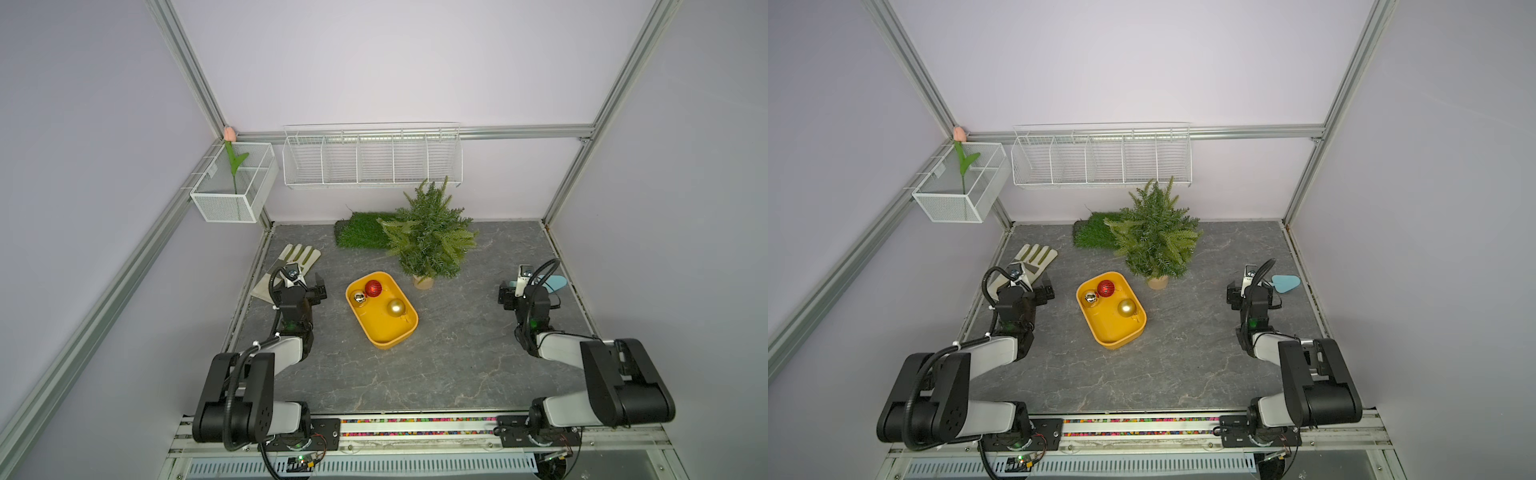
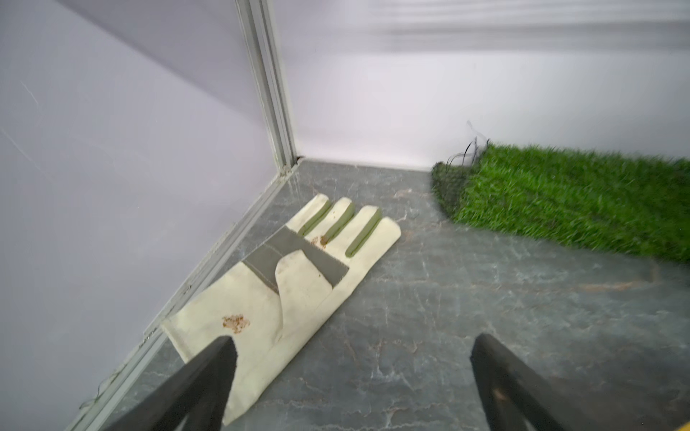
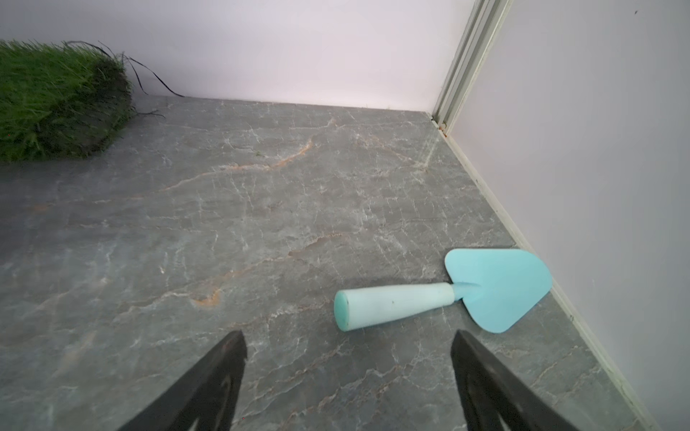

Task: Decorate the small christmas tree with ornaments
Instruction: Move the container to the center of the board.

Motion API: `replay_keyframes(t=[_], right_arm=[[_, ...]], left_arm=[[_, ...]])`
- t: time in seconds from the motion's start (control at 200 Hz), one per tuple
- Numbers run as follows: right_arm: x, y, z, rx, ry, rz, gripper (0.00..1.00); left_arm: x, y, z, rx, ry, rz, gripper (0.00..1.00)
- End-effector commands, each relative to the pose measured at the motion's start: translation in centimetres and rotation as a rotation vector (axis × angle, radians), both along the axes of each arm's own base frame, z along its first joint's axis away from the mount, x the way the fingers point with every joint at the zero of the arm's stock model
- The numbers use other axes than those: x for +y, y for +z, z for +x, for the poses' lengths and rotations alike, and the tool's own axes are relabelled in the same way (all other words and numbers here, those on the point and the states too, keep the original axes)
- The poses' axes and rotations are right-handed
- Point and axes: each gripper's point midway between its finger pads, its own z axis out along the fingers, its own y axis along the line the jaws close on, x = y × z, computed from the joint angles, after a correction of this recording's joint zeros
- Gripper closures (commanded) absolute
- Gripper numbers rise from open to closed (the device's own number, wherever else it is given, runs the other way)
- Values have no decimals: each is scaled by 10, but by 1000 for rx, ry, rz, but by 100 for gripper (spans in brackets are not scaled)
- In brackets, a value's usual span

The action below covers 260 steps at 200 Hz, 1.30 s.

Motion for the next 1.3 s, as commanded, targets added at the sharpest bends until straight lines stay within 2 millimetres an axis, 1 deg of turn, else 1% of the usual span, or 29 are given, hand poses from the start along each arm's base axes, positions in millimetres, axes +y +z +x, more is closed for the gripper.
replay_keyframes(t=[0.0,0.05,0.09,0.12,0.17,0.215,0.25,0.29,0.305,0.32,0.34,0.4,0.475,0.56,0.665,0.72,0.795,0.875,0.905,0.96,1.12,1.295], right_arm=[[3,22,-2,45,-2,20,11],[8,28,-5,60,4,71,11],[13,29,-9,86,5,128,10],[16,28,-13,122,-3,182,9],[26,24,-19,186,1,269,6],[43,23,-25,220,41,340,0],[57,21,-31,246,75,387,3],[74,19,-39,271,118,428,5],[77,18,-42,277,126,442,6],[89,17,-46,291,160,446,6],[98,16,-52,302,179,455,6],[121,12,-68,328,234,478,6],[142,9,-85,345,278,503,6],[164,5,-101,364,324,532,7],[184,2,-113,392,366,534,7],[192,0,-115,406,378,529,7],[202,-4,-116,432,401,528,7],[213,-5,-115,454,436,530,7],[218,-5,-115,461,452,530,7],[223,-6,-115,473,469,530,7],[234,-13,-116,535,491,540,8],[237,-26,-124,628,477,557,9]], left_arm=[[-17,10,4,53,-61,-4,0],[-28,16,7,66,-91,-18,3],[-35,19,10,86,-92,-46,9],[-42,19,12,109,-91,-78,10],[-64,18,17,161,-168,-117,14],[-86,14,21,203,-245,-142,15],[-100,12,24,231,-292,-166,16],[-119,6,26,274,-371,-191,17],[-126,3,27,292,-399,-199,17],[-133,1,27,310,-427,-205,18],[-141,-3,28,335,-459,-214,19],[-161,-16,29,414,-542,-235,22],[-175,-32,29,495,-605,-264,24],[-186,-47,29,561,-655,-285,26],[-198,-61,25,624,-715,-326,29],[-206,-66,22,651,-750,-366,32],[-213,-73,17,690,-785,-414,34],[-214,-82,10,738,-783,-437,43],[-214,-85,7,754,-768,-437,43],[-213,-88,-2,798,-762,-447,43],[-216,-90,-33,843,-773,-491,44],[-225,-90,-65,871,-778,-511,44]])
